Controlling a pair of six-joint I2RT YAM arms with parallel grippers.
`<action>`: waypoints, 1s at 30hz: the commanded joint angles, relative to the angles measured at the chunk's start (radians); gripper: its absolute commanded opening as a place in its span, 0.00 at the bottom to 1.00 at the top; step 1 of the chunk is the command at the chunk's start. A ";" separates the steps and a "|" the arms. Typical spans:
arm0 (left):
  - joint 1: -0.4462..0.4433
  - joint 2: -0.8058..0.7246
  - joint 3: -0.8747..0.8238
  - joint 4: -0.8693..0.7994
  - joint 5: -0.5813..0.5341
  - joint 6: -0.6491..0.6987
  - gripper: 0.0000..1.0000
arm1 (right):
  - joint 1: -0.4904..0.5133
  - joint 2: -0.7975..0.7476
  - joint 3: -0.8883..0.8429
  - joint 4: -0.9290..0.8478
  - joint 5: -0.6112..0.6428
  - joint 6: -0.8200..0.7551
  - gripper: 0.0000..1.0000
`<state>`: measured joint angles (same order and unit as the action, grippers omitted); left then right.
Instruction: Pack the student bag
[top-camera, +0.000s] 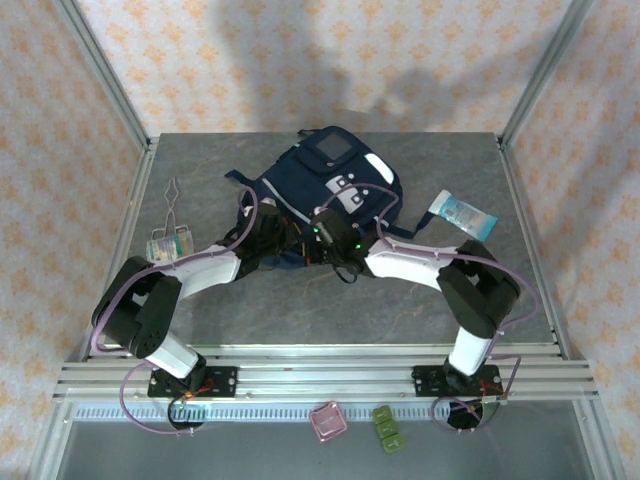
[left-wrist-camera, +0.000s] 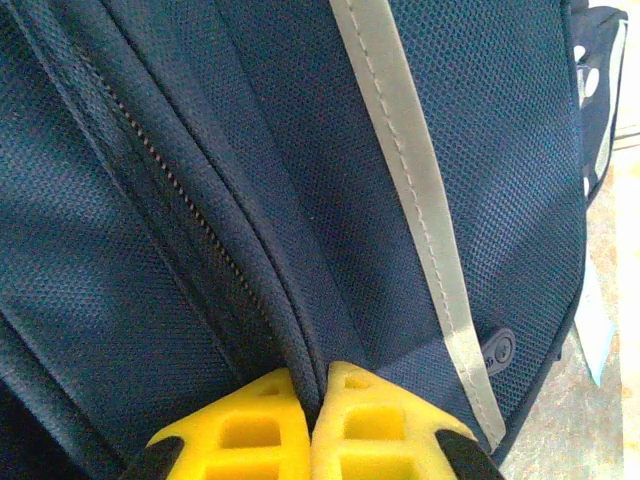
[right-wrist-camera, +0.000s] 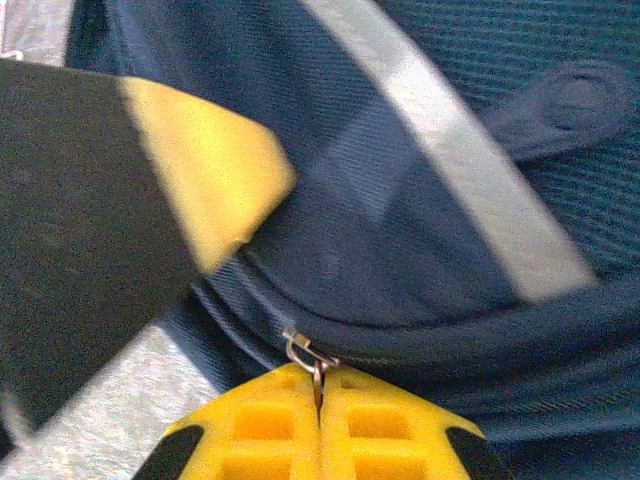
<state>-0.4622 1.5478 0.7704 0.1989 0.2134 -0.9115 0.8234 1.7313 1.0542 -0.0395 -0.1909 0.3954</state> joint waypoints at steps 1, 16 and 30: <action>0.041 -0.042 -0.015 0.013 -0.040 0.052 0.00 | -0.070 -0.080 -0.072 -0.088 0.047 -0.018 0.00; 0.053 -0.077 0.022 -0.038 -0.027 0.090 0.21 | -0.201 -0.078 0.044 -0.191 0.228 0.031 0.24; 0.082 -0.338 0.160 -0.325 -0.282 0.400 0.99 | -0.210 -0.255 0.077 -0.149 0.314 -0.077 1.00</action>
<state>-0.3946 1.2480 0.8810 -0.0208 0.0460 -0.6453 0.6163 1.5234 1.0935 -0.2165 0.0402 0.3622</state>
